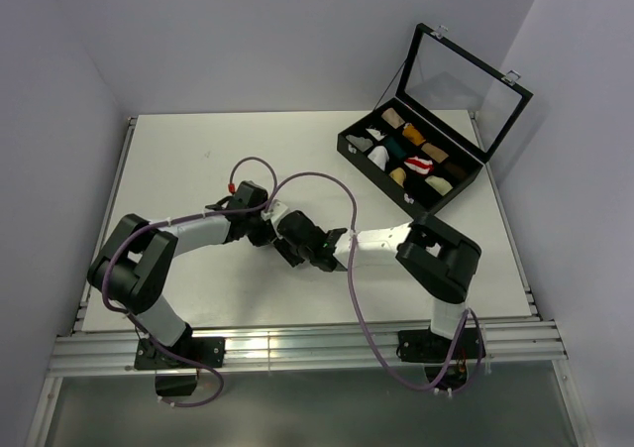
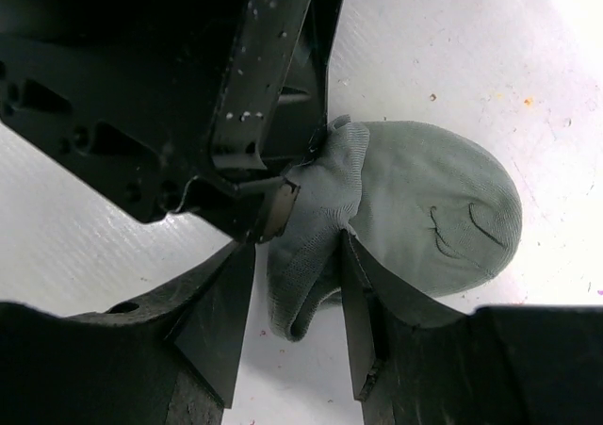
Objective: Roll the socks
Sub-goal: Roll the sock at the center of the board.
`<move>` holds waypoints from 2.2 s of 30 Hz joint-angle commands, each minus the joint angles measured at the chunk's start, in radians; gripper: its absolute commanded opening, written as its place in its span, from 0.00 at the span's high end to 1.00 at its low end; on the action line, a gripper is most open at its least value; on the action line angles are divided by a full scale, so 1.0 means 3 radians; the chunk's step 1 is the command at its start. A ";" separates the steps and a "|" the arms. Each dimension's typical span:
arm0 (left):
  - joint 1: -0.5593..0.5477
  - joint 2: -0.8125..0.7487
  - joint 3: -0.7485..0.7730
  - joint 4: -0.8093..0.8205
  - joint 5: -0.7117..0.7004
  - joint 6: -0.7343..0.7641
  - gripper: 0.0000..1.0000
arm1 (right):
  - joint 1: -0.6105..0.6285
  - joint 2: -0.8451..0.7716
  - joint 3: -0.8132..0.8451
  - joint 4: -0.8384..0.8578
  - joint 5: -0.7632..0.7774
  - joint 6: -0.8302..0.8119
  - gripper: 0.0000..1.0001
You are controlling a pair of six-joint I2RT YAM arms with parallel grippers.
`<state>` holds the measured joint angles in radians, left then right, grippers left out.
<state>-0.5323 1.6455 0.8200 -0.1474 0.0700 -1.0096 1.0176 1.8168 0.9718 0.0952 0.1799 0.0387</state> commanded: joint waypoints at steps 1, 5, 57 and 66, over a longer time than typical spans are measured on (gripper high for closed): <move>-0.0025 0.0048 0.0048 -0.0112 0.0043 0.0067 0.99 | 0.0024 0.0059 -0.0059 0.0112 0.0065 -0.0057 0.52; -0.0025 0.0027 0.0059 -0.0117 0.0084 0.0052 0.95 | 0.0059 0.0100 -0.0059 0.0097 0.0045 -0.0093 0.51; -0.0015 -0.0254 -0.0438 0.0221 0.0084 -0.0347 0.83 | -0.1367 0.0761 0.0125 0.0527 -0.3458 0.1932 0.89; -0.0015 -0.0213 -0.0131 -0.0178 -0.0029 -0.0122 0.99 | -0.1163 -0.0312 -0.0248 0.0311 -0.2309 0.0961 0.51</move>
<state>-0.5320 1.5711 0.7418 -0.1207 0.0948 -1.0946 0.6289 1.8702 0.9272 0.2066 -0.7105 0.4789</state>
